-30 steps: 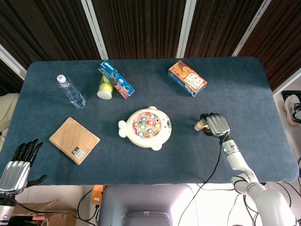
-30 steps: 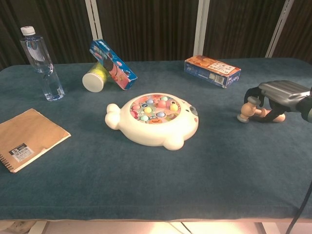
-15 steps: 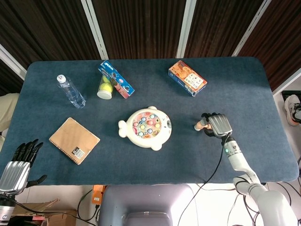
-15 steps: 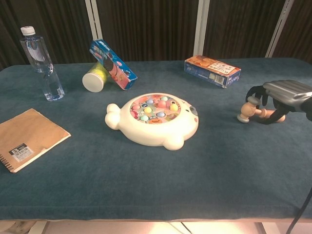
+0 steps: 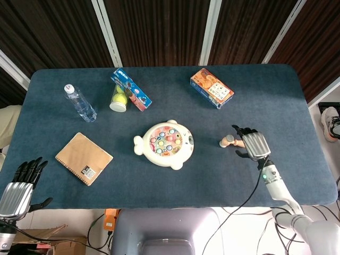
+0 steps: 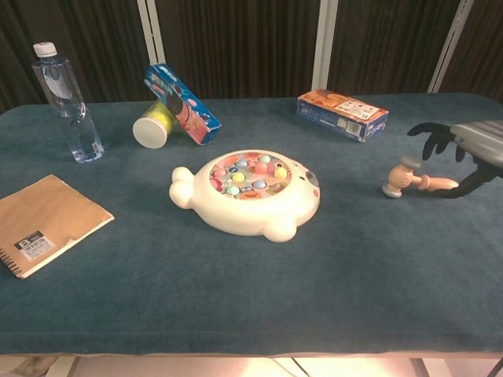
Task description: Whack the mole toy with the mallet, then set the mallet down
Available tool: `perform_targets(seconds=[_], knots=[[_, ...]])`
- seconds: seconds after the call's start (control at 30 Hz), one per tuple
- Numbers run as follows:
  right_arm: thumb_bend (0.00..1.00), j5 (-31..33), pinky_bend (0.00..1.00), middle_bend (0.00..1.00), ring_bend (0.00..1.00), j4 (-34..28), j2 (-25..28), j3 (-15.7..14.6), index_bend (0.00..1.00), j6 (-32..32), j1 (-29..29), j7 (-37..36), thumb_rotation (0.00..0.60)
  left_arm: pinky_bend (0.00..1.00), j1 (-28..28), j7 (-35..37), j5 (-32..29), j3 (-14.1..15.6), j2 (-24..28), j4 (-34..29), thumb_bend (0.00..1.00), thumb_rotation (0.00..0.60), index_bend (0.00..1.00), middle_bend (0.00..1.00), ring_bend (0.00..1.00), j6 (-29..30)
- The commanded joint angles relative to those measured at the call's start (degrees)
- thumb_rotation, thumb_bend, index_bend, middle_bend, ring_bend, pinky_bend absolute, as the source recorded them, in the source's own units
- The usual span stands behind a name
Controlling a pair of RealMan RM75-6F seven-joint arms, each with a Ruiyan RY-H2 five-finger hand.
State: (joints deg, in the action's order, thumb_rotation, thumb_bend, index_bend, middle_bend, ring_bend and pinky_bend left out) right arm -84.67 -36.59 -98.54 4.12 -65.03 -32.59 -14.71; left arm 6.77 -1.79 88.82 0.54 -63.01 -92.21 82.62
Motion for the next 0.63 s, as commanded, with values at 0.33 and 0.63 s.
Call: perform_targets(seconds=[0.33, 0.63], knots=[[0.10, -5.5, 0.08, 0.00, 0.00, -44.7, 26.7, -10.7, 0.00, -24.5, 21.7, 21.0, 0.600, 0.05, 0.3, -1.8, 0.5, 0.3, -1.0, 0.3, 0.09, 0.600, 0.00, 0.00, 0.00, -0.7], [0.10, -4.8, 0.05, 0.00, 0.00, -50.8, 29.7, -10.6, 0.00, -27.1, 26.2, 24.4, 0.600, 0.05, 0.2, -2.1, 1.8, 0.8, -1.0, 0.2, 0.09, 0.600, 0.00, 0.00, 0.00, -0.1]])
